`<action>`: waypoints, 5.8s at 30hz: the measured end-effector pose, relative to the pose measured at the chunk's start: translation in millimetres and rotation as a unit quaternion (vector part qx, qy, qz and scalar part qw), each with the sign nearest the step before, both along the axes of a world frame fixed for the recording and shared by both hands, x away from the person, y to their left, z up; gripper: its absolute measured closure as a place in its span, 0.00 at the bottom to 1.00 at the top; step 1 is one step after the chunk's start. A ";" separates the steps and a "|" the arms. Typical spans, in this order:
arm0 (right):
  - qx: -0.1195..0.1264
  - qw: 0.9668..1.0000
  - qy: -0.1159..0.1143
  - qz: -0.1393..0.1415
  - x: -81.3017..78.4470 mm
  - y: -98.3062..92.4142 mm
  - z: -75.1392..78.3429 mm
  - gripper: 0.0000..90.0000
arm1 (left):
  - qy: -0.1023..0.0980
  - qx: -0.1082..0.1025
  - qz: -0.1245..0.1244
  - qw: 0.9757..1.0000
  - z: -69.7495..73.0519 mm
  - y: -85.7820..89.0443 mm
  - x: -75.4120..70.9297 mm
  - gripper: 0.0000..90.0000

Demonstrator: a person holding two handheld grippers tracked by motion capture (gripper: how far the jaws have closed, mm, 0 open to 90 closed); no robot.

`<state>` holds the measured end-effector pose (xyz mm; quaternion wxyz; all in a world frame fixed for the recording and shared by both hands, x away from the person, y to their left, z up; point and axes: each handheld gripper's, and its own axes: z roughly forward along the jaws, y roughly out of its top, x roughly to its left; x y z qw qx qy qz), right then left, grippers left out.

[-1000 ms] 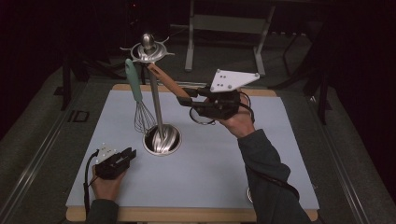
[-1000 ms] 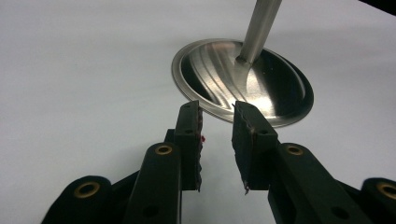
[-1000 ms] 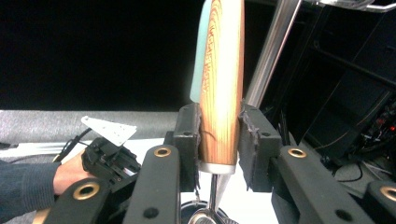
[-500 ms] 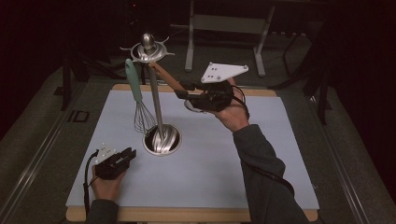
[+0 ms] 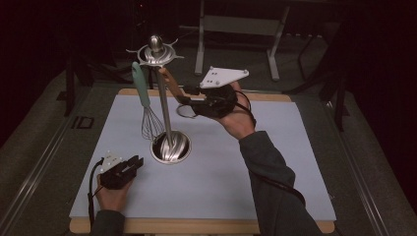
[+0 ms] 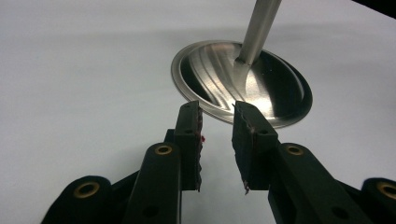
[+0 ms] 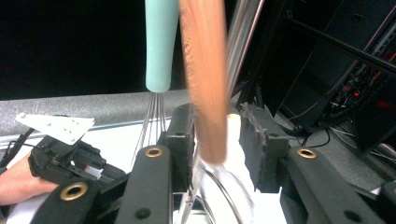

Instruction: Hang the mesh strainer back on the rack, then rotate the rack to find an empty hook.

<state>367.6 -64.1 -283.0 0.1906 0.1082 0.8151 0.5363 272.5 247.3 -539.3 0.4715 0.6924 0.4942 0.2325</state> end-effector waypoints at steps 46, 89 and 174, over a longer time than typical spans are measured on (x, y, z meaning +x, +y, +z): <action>0.026 1.000 -0.005 0.014 -8.1 12.6 19.0 0.79 | 0.000 0.003 -0.002 1.000 0.1 0.0 -0.1 0.80; -0.056 0.997 0.037 -0.032 -8.5 -62.8 -54.6 0.78 | -0.125 -0.057 -0.015 0.990 67.5 -17.2 -23.9 1.00; -0.093 0.963 0.167 -0.189 -35.9 -188.6 -200.4 0.72 | -0.315 -0.111 -0.047 0.941 258.2 -26.7 19.1 1.00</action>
